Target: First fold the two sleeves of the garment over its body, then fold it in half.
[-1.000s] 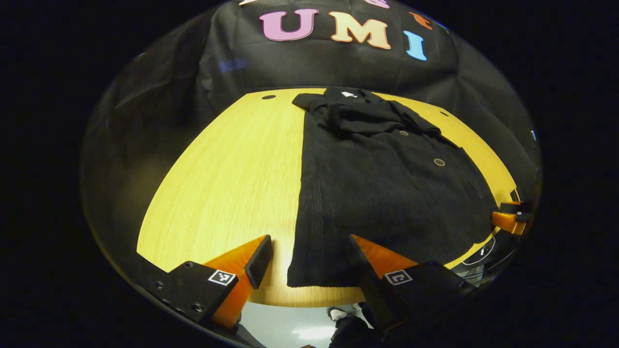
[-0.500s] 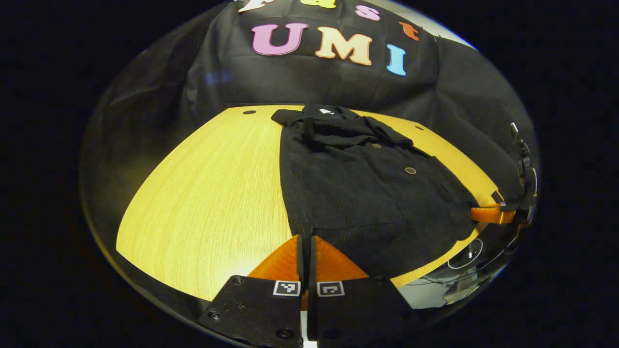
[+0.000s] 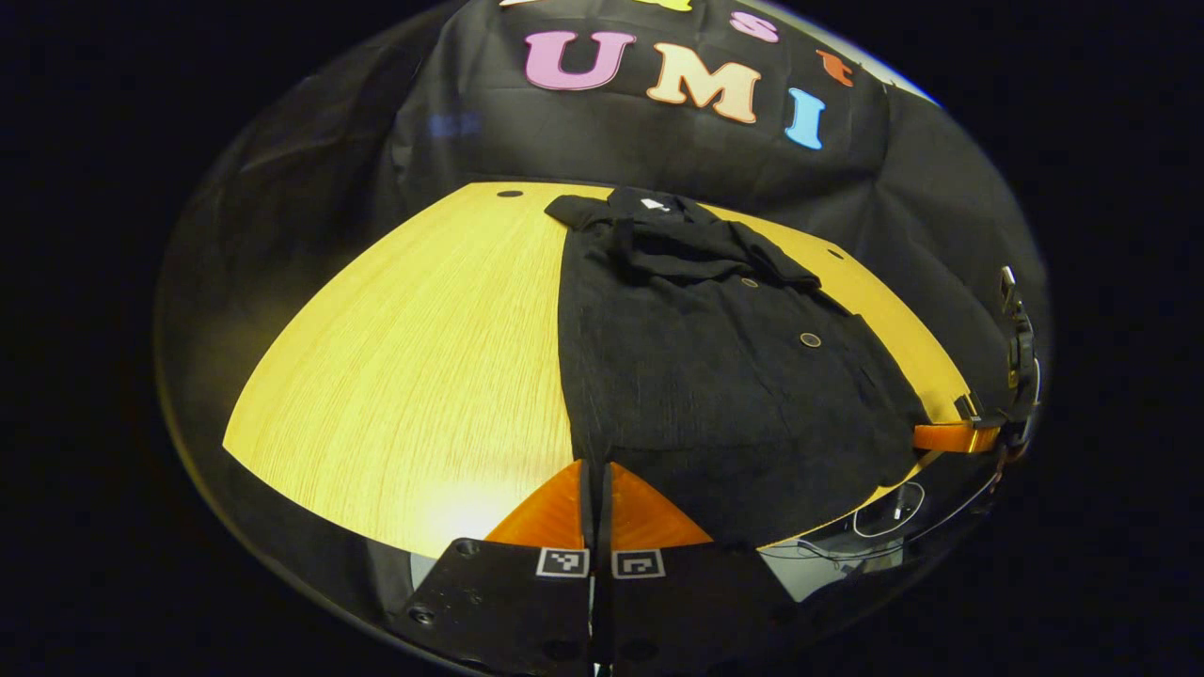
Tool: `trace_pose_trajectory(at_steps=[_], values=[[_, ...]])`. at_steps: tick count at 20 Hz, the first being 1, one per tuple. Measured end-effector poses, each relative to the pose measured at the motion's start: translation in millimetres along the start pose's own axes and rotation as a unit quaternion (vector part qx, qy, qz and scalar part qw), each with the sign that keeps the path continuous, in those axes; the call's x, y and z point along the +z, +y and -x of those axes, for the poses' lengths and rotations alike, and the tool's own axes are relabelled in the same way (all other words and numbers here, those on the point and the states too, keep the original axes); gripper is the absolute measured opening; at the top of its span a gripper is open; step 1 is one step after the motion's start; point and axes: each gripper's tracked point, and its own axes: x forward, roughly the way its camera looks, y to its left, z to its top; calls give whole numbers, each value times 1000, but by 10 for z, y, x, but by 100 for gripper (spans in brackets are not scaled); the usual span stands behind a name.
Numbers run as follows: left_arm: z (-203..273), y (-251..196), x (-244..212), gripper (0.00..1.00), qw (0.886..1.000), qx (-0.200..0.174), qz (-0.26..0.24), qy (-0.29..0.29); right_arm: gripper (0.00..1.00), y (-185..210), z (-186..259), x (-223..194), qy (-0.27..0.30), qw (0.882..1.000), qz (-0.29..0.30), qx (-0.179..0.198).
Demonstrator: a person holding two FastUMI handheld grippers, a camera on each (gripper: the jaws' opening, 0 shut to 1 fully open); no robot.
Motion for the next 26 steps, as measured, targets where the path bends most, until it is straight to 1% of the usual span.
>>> trace_pose_trajectory(at_steps=[1, 3, 5, 7, 10, 12, 14, 18, 22, 23, 24, 26], values=[[40, -11, 22, 0, 1000, 1, 13, 4, 3, 40, 54, 80, -10, 1000, 4, 10], [73, -73, 129, 0, 999, 1, 37, 5, 3, 142, 157, 340, -55, 998, 4, 39], [117, -191, 323, 0, 999, 0, 49, -10, 3, 263, 260, 559, -81, 995, 10, 65], [164, -318, 714, 0, 997, -2, 45, -55, 3, 380, 331, 738, -96, 991, 15, 91], [176, -474, 1197, 0, 995, -5, 29, -91, 3, 470, 408, 1093, -113, 987, 30, 108], [173, -495, 1503, 0, 993, -1, 16, -113, 3, 507, 450, 1393, -135, 984, 41, 109], [150, -543, 1718, 0, 992, -8, 15, -126, 3, 531, 493, 1707, -160, 980, 44, 109], [62, -462, 2122, 0, 990, -10, -6, -144, 2, 559, 530, 2259, -201, 974, 45, 99], [-63, -291, 2559, 0, 985, 3, -23, -169, 2, 591, 506, 2774, -234, 967, 39, 92], [-105, -267, 2658, 0, 984, 3, -27, -173, 6, 612, 446, 2904, -239, 966, 36, 89], [-156, -240, 2764, 0, 984, 2, -31, -177, 2, 613, 402, 3026, -243, 966, 33, 86], [-242, -194, 2955, 0, 982, -1, -32, -187, 2, 616, 309, 3229, -250, 964, 30, 82]])
